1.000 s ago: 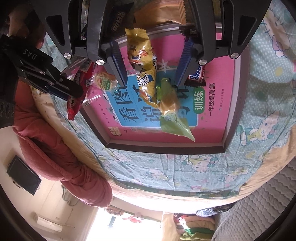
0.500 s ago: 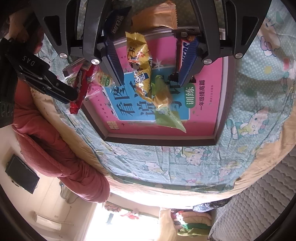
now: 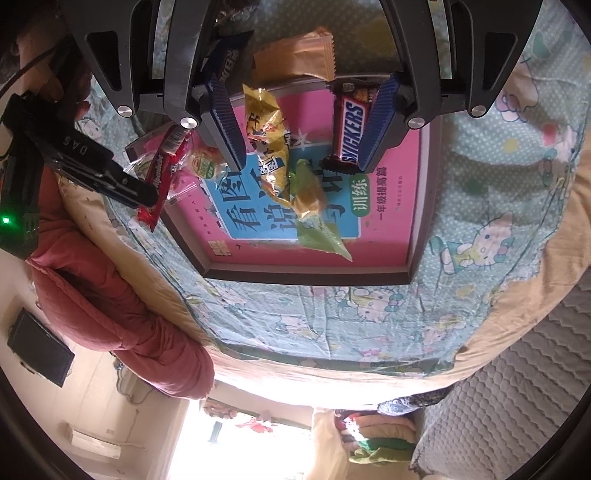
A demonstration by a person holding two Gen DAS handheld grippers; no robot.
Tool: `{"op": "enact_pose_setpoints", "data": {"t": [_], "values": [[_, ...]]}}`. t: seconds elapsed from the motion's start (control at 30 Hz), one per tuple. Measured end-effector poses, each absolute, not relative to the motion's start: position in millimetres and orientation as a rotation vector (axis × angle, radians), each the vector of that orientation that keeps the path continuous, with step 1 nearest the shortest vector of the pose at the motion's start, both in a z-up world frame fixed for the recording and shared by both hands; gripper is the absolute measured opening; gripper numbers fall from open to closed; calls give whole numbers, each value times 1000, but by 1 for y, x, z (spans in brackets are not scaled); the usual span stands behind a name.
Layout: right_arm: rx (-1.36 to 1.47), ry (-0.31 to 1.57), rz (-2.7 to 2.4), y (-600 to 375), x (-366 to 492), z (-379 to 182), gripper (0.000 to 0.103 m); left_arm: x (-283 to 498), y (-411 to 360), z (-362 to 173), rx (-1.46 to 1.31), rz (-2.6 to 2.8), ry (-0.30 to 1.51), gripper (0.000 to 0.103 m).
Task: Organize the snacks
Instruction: 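Open both tools and pull them back from the box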
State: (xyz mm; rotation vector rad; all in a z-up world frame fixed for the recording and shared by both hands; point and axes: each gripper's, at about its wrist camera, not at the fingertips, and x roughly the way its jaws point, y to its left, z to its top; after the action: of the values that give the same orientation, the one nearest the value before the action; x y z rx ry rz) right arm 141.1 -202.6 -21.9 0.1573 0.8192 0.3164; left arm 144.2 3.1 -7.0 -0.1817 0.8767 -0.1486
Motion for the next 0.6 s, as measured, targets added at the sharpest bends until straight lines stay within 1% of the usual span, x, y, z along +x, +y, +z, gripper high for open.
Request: {"op": "enact_pose_setpoints", "data": {"t": [0.13, 0.2, 0.23, 0.43, 0.6], "values": [[166, 783, 342, -201, 137, -12, 45, 138, 8, -1, -184, -135, 867, 67], [174, 769, 350, -201, 135, -8, 48, 135, 11, 2, -189, -128, 862, 70], [181, 763, 354, -201, 134, -5, 51, 134, 12, 4, -191, -125, 860, 70], [217, 706, 376, -207, 124, 12, 56, 125, 17, 12, -192, -108, 849, 70], [227, 685, 386, -211, 113, 21, 57, 116, 19, 15, -194, -101, 852, 71]]}}
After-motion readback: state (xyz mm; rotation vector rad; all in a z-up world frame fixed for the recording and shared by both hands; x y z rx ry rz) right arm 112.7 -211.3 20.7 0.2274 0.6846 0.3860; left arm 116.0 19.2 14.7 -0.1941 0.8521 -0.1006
